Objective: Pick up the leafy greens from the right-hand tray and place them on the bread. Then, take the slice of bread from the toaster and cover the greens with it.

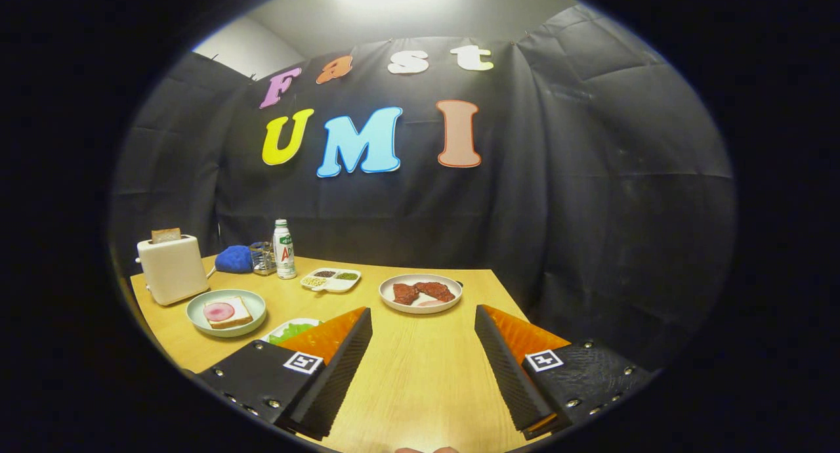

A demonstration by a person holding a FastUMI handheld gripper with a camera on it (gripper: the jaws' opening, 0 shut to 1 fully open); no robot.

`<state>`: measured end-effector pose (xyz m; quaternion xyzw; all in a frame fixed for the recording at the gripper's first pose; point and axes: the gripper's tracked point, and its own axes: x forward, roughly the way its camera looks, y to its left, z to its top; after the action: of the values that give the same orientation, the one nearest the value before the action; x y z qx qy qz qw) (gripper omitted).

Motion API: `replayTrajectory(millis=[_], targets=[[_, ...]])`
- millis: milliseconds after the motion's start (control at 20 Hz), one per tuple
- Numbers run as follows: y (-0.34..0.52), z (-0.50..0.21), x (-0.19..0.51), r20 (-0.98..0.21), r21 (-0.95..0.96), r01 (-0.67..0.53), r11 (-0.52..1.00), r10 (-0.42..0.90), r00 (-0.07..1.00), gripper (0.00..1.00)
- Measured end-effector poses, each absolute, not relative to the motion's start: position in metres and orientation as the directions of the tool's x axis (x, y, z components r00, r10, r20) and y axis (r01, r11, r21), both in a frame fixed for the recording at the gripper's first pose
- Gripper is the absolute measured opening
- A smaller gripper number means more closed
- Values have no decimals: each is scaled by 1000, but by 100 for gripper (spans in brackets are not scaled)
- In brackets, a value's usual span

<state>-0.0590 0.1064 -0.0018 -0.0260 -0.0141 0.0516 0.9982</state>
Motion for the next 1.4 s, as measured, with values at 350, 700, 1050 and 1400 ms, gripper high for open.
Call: replayTrajectory(millis=[350, 700, 1050, 1400], targets=[[150, -41, -50, -80, -69, -179, 981, 174, 982, 97], [181, -81, -30, -224, -72, -249, 966, 227, 948, 97], [205, -117, -5, -371, -7, -264, 965, 242, 896, 92], [222, -129, -3, -429, 65, -316, 947, 312, 848, 59]])
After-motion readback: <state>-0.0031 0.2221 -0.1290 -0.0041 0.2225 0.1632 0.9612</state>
